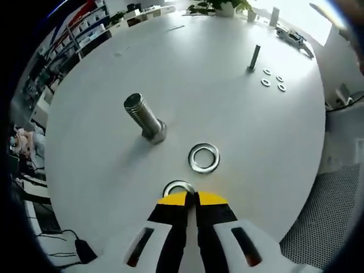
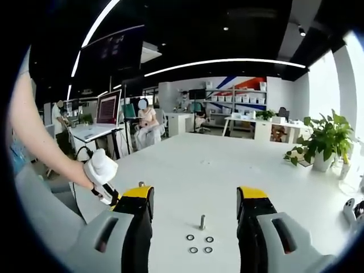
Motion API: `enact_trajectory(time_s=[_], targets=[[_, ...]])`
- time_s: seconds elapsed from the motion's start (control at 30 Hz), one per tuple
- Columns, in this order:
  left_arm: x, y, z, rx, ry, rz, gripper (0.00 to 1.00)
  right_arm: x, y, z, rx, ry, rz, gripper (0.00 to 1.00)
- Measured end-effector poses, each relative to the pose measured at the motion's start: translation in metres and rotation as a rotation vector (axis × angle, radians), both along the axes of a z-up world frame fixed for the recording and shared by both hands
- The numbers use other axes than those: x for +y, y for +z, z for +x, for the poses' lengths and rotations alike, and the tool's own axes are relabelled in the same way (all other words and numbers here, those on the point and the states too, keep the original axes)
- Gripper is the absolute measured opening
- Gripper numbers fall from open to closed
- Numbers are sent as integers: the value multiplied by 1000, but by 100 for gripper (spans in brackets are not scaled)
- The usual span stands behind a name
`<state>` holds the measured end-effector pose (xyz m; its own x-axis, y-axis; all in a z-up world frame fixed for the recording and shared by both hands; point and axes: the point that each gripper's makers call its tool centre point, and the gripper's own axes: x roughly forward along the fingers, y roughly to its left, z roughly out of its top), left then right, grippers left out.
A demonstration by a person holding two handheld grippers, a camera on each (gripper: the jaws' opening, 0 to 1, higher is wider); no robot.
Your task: Place the washer onto the threaded stud by aligning its center hole with the stud, sliding it down to the base, and recovering from edge contact or off-axis alignment until the washer reaches the visible bottom stop.
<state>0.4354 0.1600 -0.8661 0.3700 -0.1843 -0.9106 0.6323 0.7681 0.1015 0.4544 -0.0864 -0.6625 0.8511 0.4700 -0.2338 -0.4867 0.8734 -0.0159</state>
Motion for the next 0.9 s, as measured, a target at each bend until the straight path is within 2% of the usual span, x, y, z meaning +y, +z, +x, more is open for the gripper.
enact_trajectory(time_s=[0.1,0.27,0.9], targets=[[2,-1,-2,-7,58,-16,2,0,0,0,1,-3,1,61],[4,3,-4,-24,30,13,2,0,-1,0,2,-1,-1,61],[3,10,0,-43,37,0,2,1,-1,-1,7,4,0,61]])
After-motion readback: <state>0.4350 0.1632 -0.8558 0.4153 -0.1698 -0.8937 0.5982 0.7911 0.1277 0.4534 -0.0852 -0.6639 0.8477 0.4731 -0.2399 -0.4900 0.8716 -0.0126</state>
